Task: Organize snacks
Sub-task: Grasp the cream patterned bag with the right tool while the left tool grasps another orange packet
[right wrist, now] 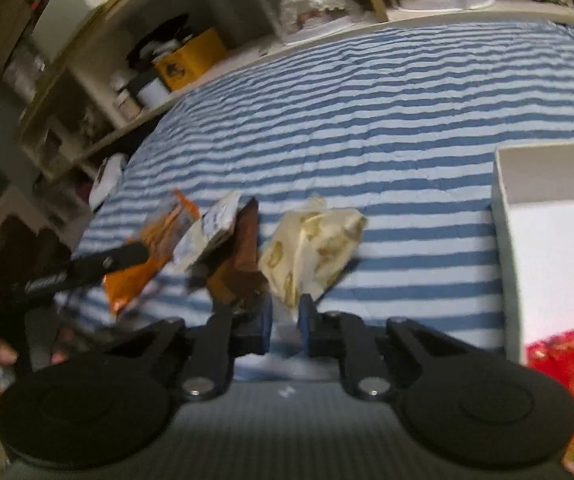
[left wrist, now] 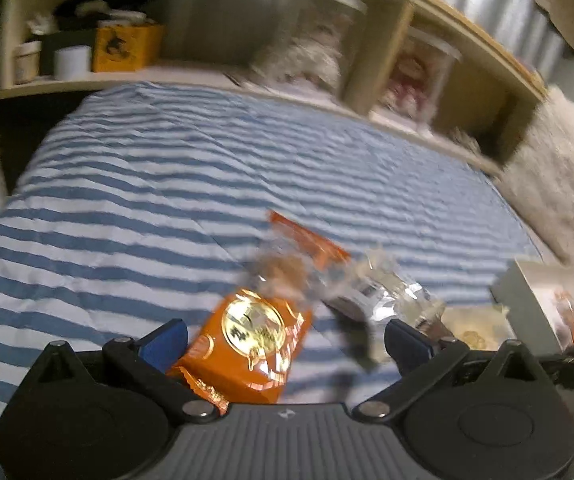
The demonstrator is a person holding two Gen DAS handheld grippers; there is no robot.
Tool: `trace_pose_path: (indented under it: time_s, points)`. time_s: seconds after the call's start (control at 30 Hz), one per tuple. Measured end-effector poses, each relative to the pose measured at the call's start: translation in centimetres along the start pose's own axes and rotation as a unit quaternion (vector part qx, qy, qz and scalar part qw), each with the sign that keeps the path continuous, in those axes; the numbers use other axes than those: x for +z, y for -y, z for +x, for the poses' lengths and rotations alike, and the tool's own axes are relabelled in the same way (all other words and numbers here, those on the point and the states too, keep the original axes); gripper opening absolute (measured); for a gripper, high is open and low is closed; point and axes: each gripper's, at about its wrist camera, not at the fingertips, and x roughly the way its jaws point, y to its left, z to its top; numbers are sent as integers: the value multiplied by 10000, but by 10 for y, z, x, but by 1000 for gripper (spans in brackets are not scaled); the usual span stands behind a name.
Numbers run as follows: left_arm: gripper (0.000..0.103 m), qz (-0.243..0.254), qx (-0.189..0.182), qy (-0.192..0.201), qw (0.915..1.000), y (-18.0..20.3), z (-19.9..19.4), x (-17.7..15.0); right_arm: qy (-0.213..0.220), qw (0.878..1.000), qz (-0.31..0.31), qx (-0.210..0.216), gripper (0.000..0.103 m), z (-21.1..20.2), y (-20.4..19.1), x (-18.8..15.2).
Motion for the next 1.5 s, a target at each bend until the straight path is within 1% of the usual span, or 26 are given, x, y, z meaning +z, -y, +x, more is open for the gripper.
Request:
trace_pose_path:
  time_s: [0.07,0.17,0.23,0.27,0.3,0.37,0.43,0.5,0.57,0.63,0.67,0.77,0.83,0.87,0.9,1.0,1.07,1.23,1.3,1.37,1.4,1.43,1.47,1.5]
  points:
    - [103,159,-175,-233,9994,5,-2,-2,-158,9998,-128,57,17,-13,-4,-4]
    - [103,179,-522,-585,9968,11,-8,-8,-354,9989,-309,94,17,-31,-11,-11]
    - [103,183,-660,-809,9944,17,-12,-13,-483,9979,-428,110,17,-41,-13,-17]
    - [103,227,-655,-925,9933,20,-13,-15,-548,9973,-487,99,16,-44,-15,-20]
    - [103,304,-574,-1010,9928,24,-15,-17,-626,9965,-548,62,16,-49,-15,-24]
    - [103,415,-347,-1029,9932,32,-19,-19,-728,9949,-693,-57,17,-55,-14,-30]
    - [103,305,-130,-1004,9944,34,-22,-17,-716,9943,-761,-194,19,-62,-13,-33]
    - [103,109,66,-873,9961,34,-22,-13,-538,9958,-662,-331,23,-69,-7,-34]
    - [103,-67,253,-741,9969,32,-21,-11,-393,9972,-544,-345,48,-70,-3,-34]
    - [103,-232,519,-625,9964,28,-19,-8,-373,9972,-522,-393,55,-64,-6,-34]
    - [103,-319,622,-596,9958,25,-17,-8,-407,9968,-509,-454,56,-59,-7,-35]
    - [103,-603,731,-566,9939,15,-12,-4,-534,9954,-294,-738,60,-48,-10,-40]
    - [103,-807,734,-532,9926,10,-9,-4,-576,9956,-130,-726,61,-44,-9,-42]
    - [103,-898,757,-511,9918,9,-9,-4,-562,9956,-17,-752,67,-40,-9,-42]
    - [103,-994,797,-484,9907,9,-8,-4,-525,9952,137,-810,69,-38,-10,-42]
    - [103,-1056,941,-420,9891,12,-3,-3,-468,9937,443,-913,74,-25,-13,-41]
    - [103,-1036,1041,-366,9885,15,-1,-3,-457,9923,300,-1116,79,-15,-21,-42]
    - [102,-1063,1171,-250,9871,18,5,-2,-559,9856,-339,-1557,79,5,-35,-50]
    - [98,-1089,1199,-184,9866,19,6,-1,-592,9838,-455,-1627,76,12,-35,-52]
    - [90,-1008,1265,-160,9867,22,8,0,-565,9857,-420,-1531,72,11,-32,-52]
    - [88,-926,1305,-160,9870,24,8,1,-545,9868,-419,-1467,70,10,-31,-50]
    - [84,-867,1336,-155,9871,25,8,1,-525,9875,-483,-1405,67,10,-31,-49]
    - [80,-843,1362,-146,9870,25,8,1,-508,9878,-595,-1344,61,9,-30,-48]
    - [79,-838,1374,-151,9868,25,8,1,-487,9880,-684,-1299,57,6,-30,-47]
